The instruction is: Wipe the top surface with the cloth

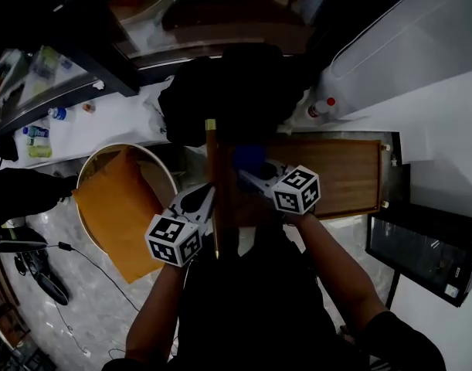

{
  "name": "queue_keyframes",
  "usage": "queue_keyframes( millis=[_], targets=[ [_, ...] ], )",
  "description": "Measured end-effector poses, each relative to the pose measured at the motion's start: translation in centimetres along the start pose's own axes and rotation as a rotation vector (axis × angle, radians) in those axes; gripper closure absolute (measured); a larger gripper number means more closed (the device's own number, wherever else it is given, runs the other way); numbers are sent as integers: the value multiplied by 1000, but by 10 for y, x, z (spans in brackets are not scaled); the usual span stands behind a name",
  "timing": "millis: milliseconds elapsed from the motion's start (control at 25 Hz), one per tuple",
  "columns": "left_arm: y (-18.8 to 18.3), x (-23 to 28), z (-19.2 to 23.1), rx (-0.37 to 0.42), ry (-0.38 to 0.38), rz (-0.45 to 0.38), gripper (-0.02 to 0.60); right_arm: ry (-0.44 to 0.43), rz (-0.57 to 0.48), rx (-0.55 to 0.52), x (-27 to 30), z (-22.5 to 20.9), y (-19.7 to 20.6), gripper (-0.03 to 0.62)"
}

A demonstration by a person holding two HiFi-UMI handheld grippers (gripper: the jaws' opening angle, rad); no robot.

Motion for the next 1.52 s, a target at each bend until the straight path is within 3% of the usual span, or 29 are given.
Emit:
queue_keyframes(
  millis=[240, 520, 800, 1000, 1520],
  targets=[
    [-3, 7, -4, -24, -8, 11, 571, 40, 149, 49, 69, -39, 34, 519],
    [7, 10, -5, -19, -1, 63, 572, 82, 255, 57, 108, -53, 66, 519],
    [4, 18, -6, -23, 15, 63, 571, 135, 295, 62, 109, -61, 65, 519],
    [7, 27, -16, -32, 29, 63, 571, 166, 349, -10, 108, -63, 65, 519],
    [3, 49, -42, -31, 47, 70, 572, 226, 359, -48, 67, -92, 74, 520]
  ],
)
Point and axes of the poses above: the fingertips, and each gripper's own axes: x forward along the fingers, z to its left, y out of its underside, the point moved 3 cm from there along -x, backward along the fingers, and after that the axes turned 3 degrees about y, right-handed, at the moved point
